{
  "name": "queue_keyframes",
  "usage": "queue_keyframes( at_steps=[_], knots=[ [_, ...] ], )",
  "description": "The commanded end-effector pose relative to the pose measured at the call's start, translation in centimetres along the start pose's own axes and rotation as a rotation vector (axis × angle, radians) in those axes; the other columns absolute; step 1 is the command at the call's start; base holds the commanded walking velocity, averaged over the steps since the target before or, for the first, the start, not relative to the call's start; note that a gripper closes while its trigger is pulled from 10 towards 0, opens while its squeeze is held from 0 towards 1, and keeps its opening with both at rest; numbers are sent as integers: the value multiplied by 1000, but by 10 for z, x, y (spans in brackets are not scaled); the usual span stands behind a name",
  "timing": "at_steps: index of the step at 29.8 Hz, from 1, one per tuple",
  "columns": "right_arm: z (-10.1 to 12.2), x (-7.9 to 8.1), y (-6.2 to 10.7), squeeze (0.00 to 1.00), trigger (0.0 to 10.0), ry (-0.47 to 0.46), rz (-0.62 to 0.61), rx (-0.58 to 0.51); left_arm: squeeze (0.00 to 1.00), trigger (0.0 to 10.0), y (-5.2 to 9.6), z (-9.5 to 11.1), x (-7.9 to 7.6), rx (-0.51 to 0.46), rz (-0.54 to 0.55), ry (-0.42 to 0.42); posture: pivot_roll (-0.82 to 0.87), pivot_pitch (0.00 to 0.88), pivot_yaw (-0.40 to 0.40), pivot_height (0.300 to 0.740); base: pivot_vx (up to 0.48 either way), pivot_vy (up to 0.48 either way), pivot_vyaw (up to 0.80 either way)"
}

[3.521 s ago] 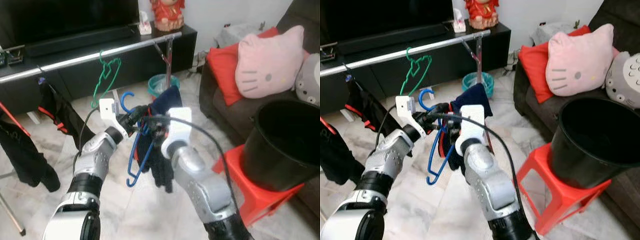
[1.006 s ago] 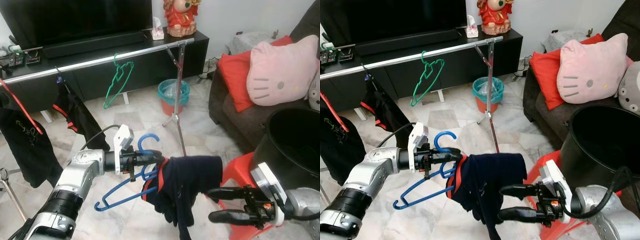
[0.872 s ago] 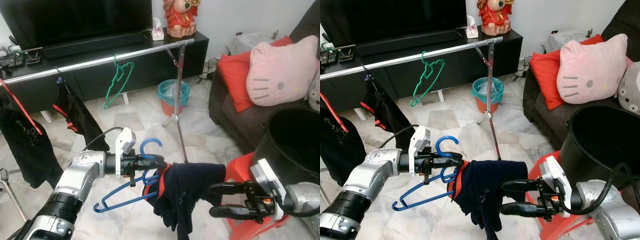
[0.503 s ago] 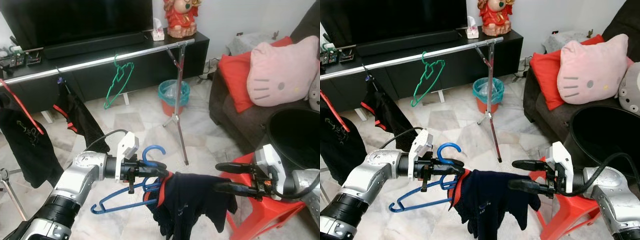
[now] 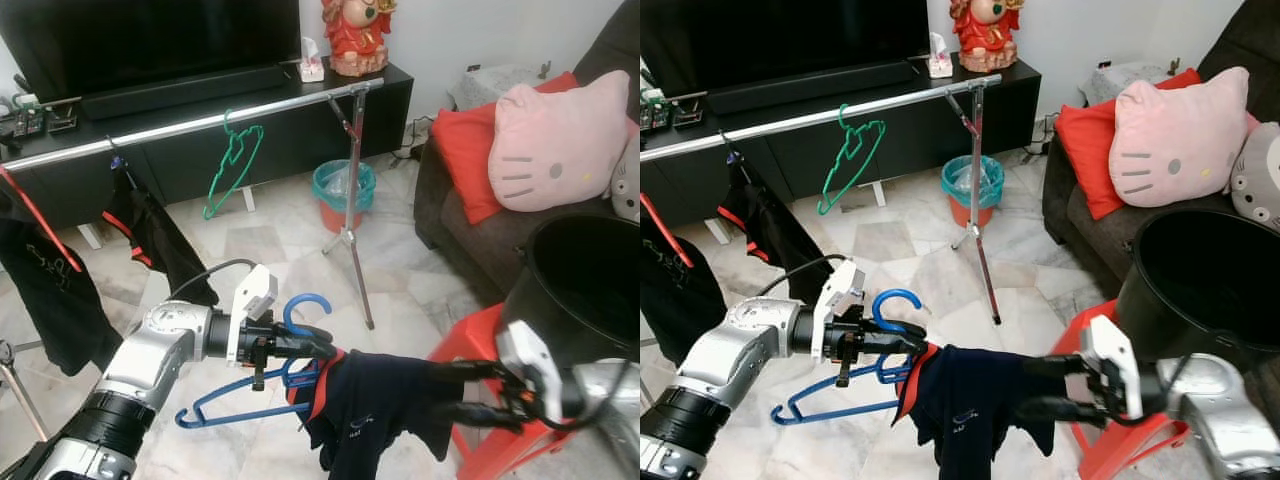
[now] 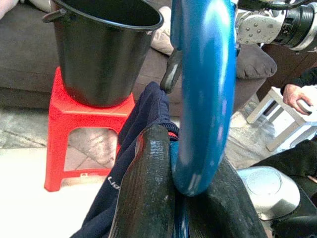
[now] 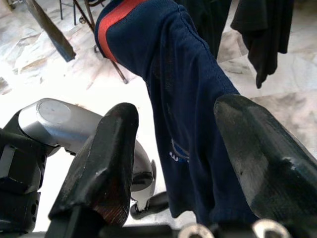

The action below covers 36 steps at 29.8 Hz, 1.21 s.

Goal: Hang hanger

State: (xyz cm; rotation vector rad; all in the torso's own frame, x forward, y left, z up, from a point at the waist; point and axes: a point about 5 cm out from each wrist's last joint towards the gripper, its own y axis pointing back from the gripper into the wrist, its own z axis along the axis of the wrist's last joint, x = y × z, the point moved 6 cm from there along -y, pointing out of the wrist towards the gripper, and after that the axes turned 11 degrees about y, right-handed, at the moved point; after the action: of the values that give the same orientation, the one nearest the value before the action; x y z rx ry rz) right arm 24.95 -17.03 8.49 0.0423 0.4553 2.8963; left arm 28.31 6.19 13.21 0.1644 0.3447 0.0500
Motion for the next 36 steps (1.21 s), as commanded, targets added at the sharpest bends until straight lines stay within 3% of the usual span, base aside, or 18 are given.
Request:
queue_keyframes(
  at_steps=[1, 9, 13, 15, 19, 25, 33, 36],
  knots=[
    [7, 5, -6, 0, 10000, 36, 39, -11, 0, 10000, -4, 7, -11, -10, -62, -26, -16, 54, 43, 740, 0, 0, 0],
    [18, 9, -12, 0, 10000, 60, 102, -54, 0, 10000, -8, 6, -18, 1, -97, -26, -13, 57, 42, 740, 0, 0, 0],
    [24, -8, -13, 0, 10000, 129, 30, -38, 0, 10000, -10, 6, -20, 3, -105, -24, -14, 58, 41, 740, 0, 0, 0],
    [10, -17, -5, 0, 10000, 175, -10, 73, 0, 10000, -10, 6, -20, -1, -103, -24, -14, 58, 41, 740, 0, 0, 0],
    [1, -11, 10, 0, 10000, 133, 7, 113, 0, 10000, -8, 7, -18, -3, -89, -26, -12, 59, 35, 740, 0, 0, 0],
    [-3, -3, 16, 0, 10000, 110, 5, 117, 0, 10000, -4, 7, -17, -2, -78, -22, -18, 60, 38, 740, 0, 0, 0],
    [22, -10, 9, 0, 10000, 131, 25, 1, 0, 10000, -7, 7, -18, 3, -91, -19, -17, 59, 40, 740, 0, 0, 0],
    [30, -29, 5, 0, 10000, 199, -67, -8, 0, 10000, -8, 7, -19, 4, -93, -18, -12, 59, 38, 740, 0, 0, 0]
  ],
)
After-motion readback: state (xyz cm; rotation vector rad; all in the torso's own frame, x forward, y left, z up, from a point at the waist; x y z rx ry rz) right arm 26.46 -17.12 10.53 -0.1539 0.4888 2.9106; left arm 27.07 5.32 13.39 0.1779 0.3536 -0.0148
